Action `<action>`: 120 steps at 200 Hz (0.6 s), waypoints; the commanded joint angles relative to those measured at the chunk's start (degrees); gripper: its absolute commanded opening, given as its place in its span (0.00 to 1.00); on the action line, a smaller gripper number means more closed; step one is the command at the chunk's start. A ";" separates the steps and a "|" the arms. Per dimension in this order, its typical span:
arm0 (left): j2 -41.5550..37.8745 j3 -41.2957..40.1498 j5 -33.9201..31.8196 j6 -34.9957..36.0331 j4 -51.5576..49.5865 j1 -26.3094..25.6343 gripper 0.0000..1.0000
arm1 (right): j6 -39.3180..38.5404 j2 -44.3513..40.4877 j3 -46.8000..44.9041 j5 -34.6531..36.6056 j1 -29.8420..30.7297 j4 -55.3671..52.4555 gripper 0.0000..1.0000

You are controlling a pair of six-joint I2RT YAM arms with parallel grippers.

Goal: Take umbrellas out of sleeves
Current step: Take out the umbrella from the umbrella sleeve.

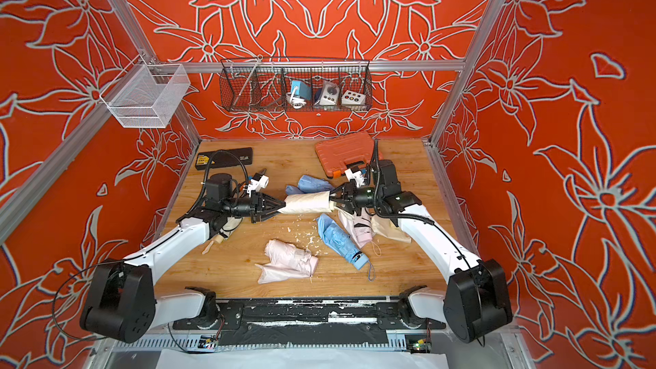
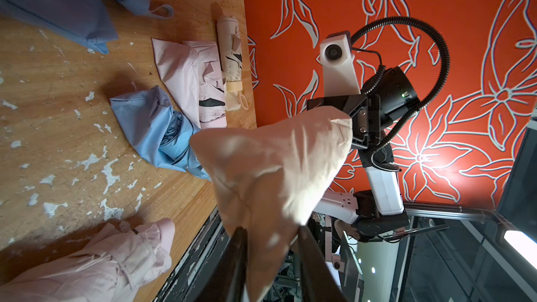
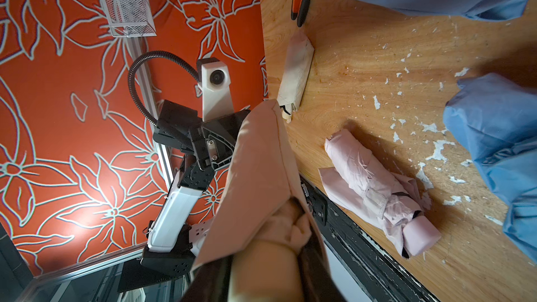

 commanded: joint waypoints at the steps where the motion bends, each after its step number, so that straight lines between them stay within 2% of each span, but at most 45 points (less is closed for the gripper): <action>1: -1.07 -0.26 0.15 0.12 1.34 -0.23 0.19 | 0.80 -1.97 -0.37 -2.37 -0.10 3.57 0.00; 29: -1.40 -0.59 -0.62 0.13 0.86 -0.19 0.00 | 0.80 -2.37 -0.82 -2.28 -0.12 3.52 0.00; 77: -2.72 -0.33 -3.20 1.83 -1.42 0.34 0.00 | -0.75 -2.59 -0.42 -1.81 -0.12 1.25 0.00; 120: -3.88 -0.79 -7.36 4.86 -6.71 4.69 0.00 | -6.53 -4.33 1.06 2.89 -3.43 -10.49 0.00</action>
